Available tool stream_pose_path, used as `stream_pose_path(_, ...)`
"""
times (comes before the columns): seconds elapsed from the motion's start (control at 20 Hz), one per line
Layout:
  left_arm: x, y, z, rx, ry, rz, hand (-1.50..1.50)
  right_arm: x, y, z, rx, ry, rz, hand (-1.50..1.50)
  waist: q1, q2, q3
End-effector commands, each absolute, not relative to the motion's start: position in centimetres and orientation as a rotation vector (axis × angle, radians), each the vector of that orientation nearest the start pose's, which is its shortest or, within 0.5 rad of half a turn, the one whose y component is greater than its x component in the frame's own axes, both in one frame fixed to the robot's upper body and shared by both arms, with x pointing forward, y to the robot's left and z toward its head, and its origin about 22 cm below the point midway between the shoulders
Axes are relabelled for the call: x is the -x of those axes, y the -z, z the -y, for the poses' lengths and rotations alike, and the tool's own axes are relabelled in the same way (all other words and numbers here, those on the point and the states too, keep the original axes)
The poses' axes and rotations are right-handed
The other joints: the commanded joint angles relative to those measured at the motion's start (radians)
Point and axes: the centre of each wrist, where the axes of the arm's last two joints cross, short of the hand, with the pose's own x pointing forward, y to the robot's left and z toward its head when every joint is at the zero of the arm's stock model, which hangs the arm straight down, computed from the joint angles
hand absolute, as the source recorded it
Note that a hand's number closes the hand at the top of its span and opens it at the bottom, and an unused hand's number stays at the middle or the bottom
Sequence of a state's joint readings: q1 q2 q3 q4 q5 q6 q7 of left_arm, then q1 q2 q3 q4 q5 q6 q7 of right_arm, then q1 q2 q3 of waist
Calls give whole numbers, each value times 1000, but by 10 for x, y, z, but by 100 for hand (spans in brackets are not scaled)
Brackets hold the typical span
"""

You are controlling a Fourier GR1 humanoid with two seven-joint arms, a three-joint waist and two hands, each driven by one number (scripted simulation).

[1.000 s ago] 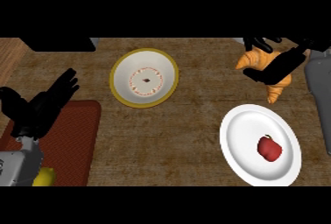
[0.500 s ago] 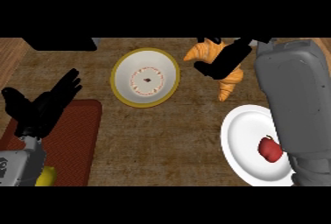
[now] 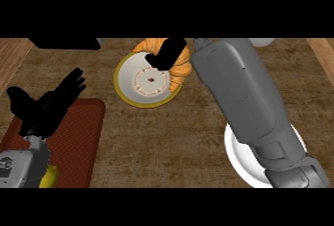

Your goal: Pick the croissant from the plate and place it in the bowl

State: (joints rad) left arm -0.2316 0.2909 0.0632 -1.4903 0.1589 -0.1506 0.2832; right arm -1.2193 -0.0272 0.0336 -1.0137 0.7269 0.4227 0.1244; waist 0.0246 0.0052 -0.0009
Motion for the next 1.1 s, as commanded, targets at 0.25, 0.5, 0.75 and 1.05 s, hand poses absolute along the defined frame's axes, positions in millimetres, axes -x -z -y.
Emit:
stream_pose_path(0.25,-313,-70,-283,-7,251,1444,0,-439,-219,27,447,-1261,1710,150,25,14,-1)
stream_pose_path(0.5,-308,-61,-269,23,269,1459,0,-450,-202,29,362,-1235,1684,150,59,24,-1)
stream_pose_path(0.75,-320,-85,-253,59,335,1478,0,-453,-179,32,351,-1260,1633,150,113,37,-1)
stream_pose_path(1.05,-323,-80,-244,84,342,1482,0,-457,-147,52,140,-1025,1485,-150,136,47,-1)
